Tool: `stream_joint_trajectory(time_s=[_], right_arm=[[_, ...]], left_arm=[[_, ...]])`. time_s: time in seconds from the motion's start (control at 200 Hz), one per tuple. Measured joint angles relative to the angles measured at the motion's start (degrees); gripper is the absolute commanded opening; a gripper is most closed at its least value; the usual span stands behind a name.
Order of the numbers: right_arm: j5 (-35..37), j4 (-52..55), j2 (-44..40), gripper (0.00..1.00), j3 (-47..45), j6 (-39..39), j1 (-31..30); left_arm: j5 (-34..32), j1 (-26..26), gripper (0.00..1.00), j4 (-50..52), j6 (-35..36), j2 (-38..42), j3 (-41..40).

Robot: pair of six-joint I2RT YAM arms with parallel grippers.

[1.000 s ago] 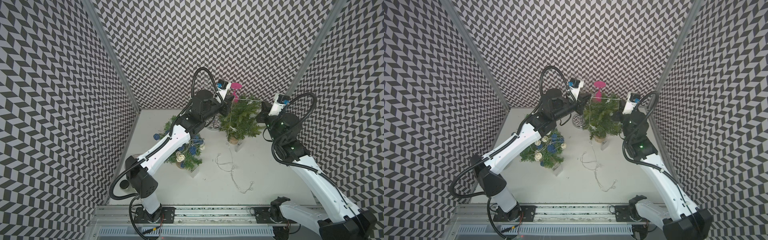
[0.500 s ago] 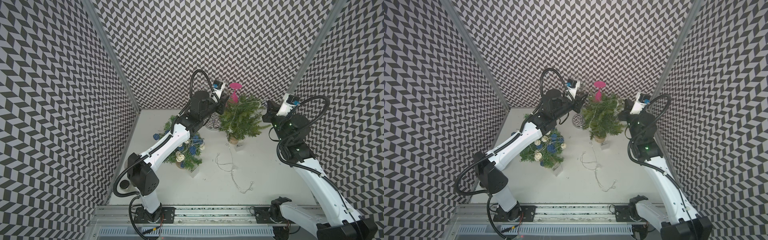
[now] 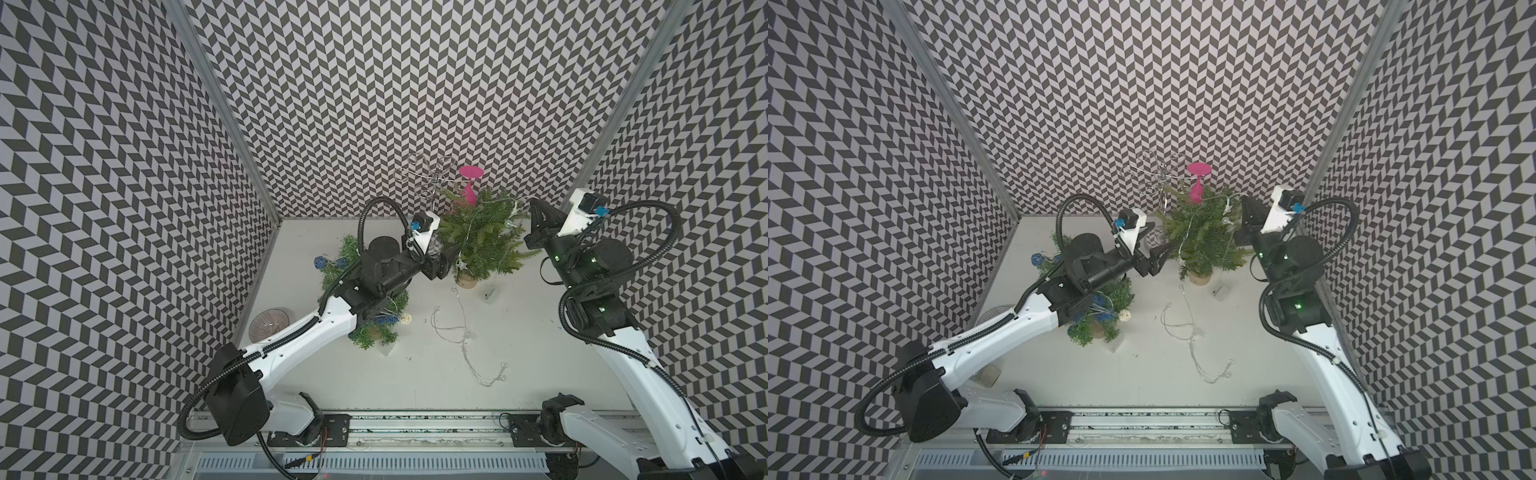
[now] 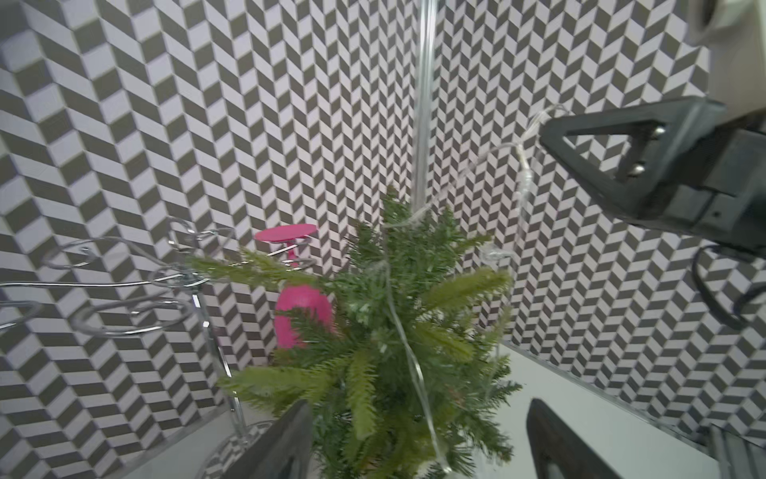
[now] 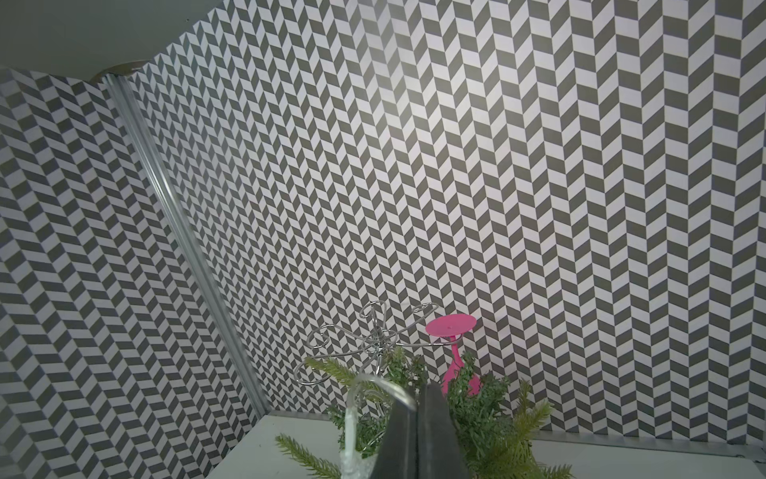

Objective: Wrap string light around the christmas tree
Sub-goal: Wrap the light string around the Christmas tree.

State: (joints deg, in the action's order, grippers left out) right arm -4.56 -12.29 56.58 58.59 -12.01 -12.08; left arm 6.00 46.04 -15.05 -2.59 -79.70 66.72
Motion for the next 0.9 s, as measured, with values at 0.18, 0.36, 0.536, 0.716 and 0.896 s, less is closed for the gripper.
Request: stream_joint_trajectory(time_s=[0.18,0.36,0.536,0.716,0.896], right_arm=[[-0.5,0.02,0.11,0.0,0.0,-0.09,0.0],[-0.44,-0.11,0.11,0.0,-0.42,-0.07,0.0],[-0.2,-0.15,0.11,0.0,-0.68,-0.07,0.0],[0.04,-0.22,0.13,0.0,-1.44,-0.04,0.0],[-0.22,-0.26,0.15,0.0,-1.55,-0.04,0.02]], left_arm=[[-3.98,1.66,0.91,4.96,2.34,-6.12,9.18],[-5.99,0.15,0.94,8.04,4.0,-10.12,14.86],[-11.82,3.19,0.81,22.95,5.7,-15.08,29.83],[-14.25,5.55,0.82,28.59,4.61,-12.22,28.15],[-20.7,11.61,0.83,33.48,4.11,-11.1,25.31]])
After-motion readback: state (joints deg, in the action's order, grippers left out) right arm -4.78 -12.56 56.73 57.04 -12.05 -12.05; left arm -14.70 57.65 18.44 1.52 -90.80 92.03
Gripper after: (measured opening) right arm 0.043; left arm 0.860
